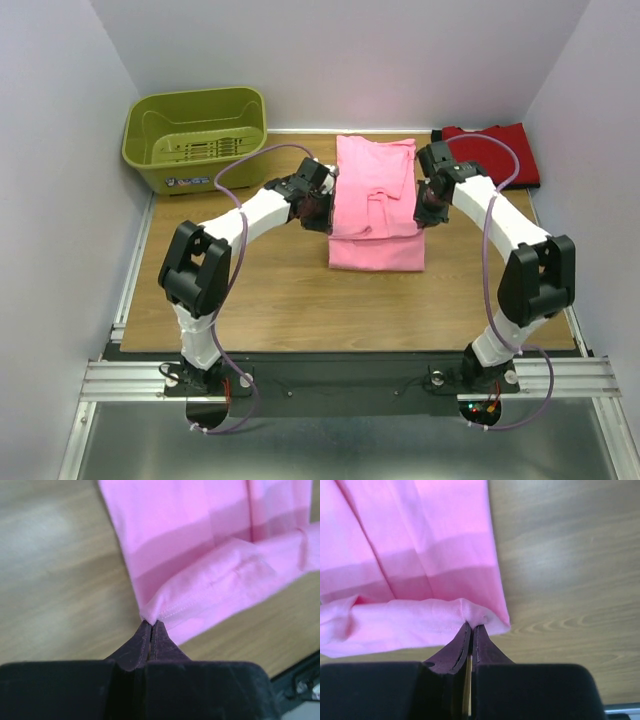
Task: Fold and stack the t-shirts
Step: Fold the tshirt
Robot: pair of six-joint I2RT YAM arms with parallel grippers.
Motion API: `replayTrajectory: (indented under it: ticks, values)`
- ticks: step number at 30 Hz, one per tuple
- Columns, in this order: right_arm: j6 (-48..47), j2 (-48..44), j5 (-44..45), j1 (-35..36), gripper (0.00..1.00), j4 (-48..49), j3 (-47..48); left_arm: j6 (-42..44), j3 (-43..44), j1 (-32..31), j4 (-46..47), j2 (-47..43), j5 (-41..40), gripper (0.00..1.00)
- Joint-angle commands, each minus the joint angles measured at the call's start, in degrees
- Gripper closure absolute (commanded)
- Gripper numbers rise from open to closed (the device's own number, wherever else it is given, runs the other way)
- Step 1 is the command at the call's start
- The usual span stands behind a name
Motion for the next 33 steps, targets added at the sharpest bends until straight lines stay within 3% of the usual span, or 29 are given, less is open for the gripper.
replayTrajectory:
  ticks: [1, 18, 33]
  values:
    - [-2.96, 3.49, 2.41, -1.86, 0.99, 3.70, 5.33, 3.53, 5.86, 2.83, 2.80, 2.97, -2.91, 1.00]
    - [-5.96, 9.39, 3.20, -6.25, 0.99, 10.81, 6.66, 8.89, 14.91, 3.97, 9.49, 11.14, -3.44, 1.00]
    - [-6.13, 15.80, 4.34, -6.43, 0.99, 19.34, 5.34, 7.75, 12.98, 5.47, 13.79, 16.16, -3.27, 1.00]
